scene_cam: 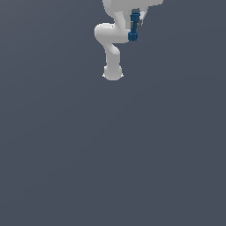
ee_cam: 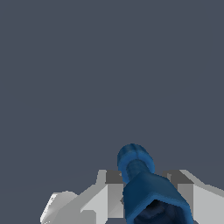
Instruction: Pick up the object and move it to a goal position.
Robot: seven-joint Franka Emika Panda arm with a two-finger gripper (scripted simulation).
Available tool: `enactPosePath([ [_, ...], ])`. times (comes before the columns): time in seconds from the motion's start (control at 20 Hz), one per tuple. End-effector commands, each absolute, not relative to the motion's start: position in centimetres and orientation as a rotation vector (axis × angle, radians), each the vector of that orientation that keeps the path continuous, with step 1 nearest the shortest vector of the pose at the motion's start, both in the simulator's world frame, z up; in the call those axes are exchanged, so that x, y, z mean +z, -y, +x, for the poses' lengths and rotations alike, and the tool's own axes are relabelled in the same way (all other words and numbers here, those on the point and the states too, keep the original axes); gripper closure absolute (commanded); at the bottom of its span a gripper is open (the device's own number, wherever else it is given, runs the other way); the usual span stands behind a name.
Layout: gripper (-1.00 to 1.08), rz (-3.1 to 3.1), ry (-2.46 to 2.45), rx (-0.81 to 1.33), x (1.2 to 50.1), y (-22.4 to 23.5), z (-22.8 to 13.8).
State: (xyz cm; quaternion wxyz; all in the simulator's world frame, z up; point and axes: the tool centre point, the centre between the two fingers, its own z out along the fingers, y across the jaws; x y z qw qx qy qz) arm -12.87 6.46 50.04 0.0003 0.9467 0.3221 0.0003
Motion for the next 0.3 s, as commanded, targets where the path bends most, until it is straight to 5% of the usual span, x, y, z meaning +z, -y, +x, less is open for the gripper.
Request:
enactPosePath([
  [0.0, 1.08, 2.974, -1.011, 0.000, 50.73, -6.69, -12.92],
  [0.25, 1.08, 2.974, -1.011, 0.000, 51.17, -6.86, -12.91],
])
